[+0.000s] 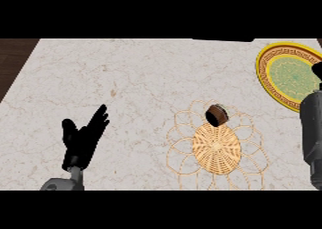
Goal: Pick the tomato from the placemat and place it in the plate
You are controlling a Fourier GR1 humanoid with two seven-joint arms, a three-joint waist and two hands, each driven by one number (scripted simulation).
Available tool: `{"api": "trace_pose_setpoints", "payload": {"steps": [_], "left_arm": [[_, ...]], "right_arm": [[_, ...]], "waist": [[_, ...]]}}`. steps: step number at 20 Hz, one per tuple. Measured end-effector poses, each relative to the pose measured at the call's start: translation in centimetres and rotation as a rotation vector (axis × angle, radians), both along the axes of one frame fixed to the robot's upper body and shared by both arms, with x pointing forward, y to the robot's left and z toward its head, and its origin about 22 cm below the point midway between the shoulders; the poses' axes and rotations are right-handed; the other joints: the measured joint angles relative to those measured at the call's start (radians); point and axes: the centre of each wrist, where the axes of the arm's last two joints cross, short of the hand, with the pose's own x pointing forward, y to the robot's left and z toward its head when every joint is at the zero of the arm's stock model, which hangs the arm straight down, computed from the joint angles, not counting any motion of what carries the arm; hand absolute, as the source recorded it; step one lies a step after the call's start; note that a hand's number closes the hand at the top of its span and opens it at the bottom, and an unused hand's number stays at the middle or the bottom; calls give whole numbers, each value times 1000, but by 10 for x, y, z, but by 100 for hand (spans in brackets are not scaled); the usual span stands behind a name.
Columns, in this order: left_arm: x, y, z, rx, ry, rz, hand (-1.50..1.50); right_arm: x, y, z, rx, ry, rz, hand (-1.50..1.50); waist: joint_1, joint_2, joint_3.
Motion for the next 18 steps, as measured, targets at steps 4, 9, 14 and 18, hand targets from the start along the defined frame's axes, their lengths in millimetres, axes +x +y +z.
{"api": "trace_pose_setpoints", "payload": {"steps": [4,9,14,18], "left_arm": [[-3,-1,1,-3,0,1,0],[-4,2,1,-3,1,5,0],[-9,4,-5,-2,4,6,0],[-10,6,-4,-4,5,6,0]], "right_arm": [[-4,-18,-12,142,1,-61,-150],[-6,-25,-28,327,38,-65,-150],[-6,-24,-36,346,7,8,-150],[-3,-23,-30,274,-79,56,-150]], "waist": [[-1,-2,1],[-3,-2,4],[-6,-3,6],[-8,-5,7]]}}
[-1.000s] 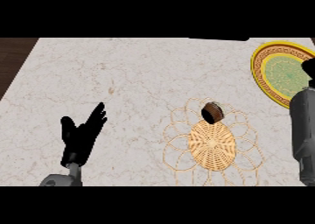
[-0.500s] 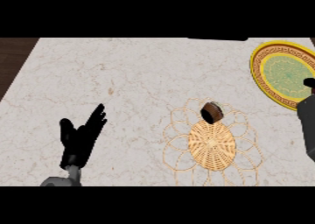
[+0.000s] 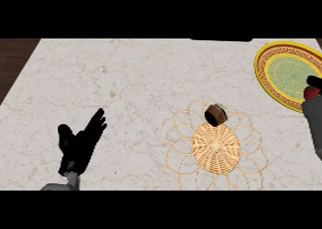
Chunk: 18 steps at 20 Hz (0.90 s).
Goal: Pick the tomato from the placemat and place it in the plate
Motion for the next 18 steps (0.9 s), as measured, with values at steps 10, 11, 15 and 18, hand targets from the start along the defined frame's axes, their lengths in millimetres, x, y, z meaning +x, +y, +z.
{"api": "trace_pose_setpoints", "payload": {"steps": [10,11,15,18], "left_arm": [[-3,2,0,0,13,32,0],[-2,0,-1,0,15,38,0],[-4,8,-2,6,27,44,0],[-5,13,-3,8,25,48,0]], "right_arm": [[3,20,10,-28,-260,6,-150],[2,26,8,-20,-282,20,-150],[-10,47,-1,15,-350,99,-150],[-27,61,-17,37,-371,169,-150]], "waist": [[-36,-18,-3],[-40,-19,-3],[-51,-24,-5],[-53,-24,-6]]}}
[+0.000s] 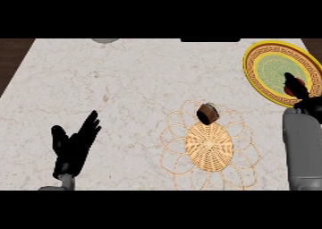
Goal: Pick the tomato from the placemat and place it in the plate
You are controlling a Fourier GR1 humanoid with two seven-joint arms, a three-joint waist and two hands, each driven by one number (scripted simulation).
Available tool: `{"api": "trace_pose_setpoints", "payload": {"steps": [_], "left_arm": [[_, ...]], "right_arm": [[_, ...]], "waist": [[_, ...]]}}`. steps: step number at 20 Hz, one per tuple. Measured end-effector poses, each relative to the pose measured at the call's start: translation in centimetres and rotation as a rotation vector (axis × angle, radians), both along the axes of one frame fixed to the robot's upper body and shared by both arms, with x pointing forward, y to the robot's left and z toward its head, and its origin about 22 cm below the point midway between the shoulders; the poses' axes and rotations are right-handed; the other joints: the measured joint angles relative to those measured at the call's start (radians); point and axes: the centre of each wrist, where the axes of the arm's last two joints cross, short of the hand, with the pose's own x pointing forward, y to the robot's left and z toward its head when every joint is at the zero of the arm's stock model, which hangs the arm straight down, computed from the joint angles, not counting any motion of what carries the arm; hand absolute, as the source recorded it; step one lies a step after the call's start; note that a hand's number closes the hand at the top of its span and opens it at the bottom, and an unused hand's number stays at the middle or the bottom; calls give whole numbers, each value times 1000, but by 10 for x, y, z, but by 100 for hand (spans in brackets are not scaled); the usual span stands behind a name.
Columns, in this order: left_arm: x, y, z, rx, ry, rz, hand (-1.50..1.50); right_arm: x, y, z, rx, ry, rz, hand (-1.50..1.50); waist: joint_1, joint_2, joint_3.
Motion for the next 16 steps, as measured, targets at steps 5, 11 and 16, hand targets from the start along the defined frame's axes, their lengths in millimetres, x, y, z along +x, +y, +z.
{"api": "trace_pose_setpoints", "payload": {"steps": [5,11,16], "left_arm": [[6,-5,2,-1,2,5,0],[0,-5,4,-1,8,1,0],[3,0,6,-2,-2,2,0]], "right_arm": [[-34,19,-32,22,12,103,-150],[-60,43,-56,40,81,184,-150],[-69,58,-66,49,111,212,-150]], "waist": [[-3,0,-2],[-2,-2,-4],[-1,-1,-5]]}}
